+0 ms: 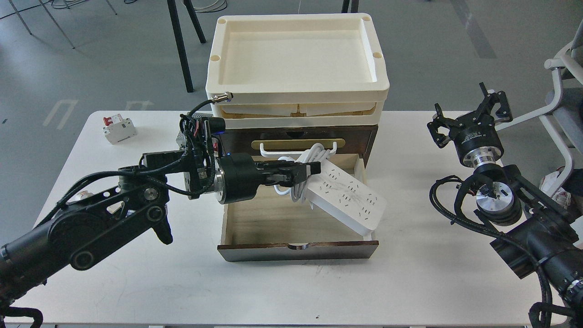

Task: Put charging cable into cabinet
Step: 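Lower the power strip with the left gripper into the open drawer, then open the left gripper to release the power strip in the drawer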

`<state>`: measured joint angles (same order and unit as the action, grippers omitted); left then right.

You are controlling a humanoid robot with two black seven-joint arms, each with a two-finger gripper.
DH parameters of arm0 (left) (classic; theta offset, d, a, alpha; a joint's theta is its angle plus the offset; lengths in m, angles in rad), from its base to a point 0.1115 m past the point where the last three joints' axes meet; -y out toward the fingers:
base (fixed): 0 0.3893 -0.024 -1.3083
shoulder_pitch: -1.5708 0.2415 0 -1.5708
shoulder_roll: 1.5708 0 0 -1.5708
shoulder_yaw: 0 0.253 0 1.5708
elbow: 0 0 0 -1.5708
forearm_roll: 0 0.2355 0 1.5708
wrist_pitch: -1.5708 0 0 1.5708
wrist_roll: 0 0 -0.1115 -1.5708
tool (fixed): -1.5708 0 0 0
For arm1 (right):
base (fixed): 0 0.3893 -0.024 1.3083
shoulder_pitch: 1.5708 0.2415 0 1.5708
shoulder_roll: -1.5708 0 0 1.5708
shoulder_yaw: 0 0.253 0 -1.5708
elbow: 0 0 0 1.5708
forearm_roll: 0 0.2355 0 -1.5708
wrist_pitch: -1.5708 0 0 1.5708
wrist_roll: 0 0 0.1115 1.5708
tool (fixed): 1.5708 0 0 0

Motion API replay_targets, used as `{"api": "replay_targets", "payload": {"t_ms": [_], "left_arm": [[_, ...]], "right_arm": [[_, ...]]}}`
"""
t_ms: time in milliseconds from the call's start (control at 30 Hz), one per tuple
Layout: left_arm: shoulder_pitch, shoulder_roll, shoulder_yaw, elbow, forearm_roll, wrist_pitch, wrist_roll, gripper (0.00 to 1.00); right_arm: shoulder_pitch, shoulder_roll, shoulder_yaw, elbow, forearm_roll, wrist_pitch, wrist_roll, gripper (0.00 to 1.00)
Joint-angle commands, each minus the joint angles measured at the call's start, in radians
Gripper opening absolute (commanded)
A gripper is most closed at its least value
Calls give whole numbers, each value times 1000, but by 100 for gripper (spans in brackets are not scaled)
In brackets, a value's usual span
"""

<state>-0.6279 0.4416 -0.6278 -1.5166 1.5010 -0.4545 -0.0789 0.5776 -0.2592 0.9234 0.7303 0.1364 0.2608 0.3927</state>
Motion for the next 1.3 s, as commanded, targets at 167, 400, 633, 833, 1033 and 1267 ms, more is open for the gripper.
{"api": "replay_targets", "payload": {"t_ms": [167,400,633,833,1033,1267], "left_arm": [[54,35,0,19,-10,0,-4,3],[56,29,-12,95,-13,33,-8,5],[65,28,-12,115,-8,36,-1,6],[79,22,-7,162,-10,79,1,10],[80,25,-6,173,-10,74,-1,11],[80,31,36,171,-10,73,-4,18]], "right_arm": [[1,0,0,1,0,0,0,100],[1,0,0,1,0,0,-2,100],[1,0,0,1,0,0,0,100],[1,0,0,1,0,0,0,100],[1,0,0,0,0,0,-2,100],[1,0,0,0,0,0,-2,100]]}}
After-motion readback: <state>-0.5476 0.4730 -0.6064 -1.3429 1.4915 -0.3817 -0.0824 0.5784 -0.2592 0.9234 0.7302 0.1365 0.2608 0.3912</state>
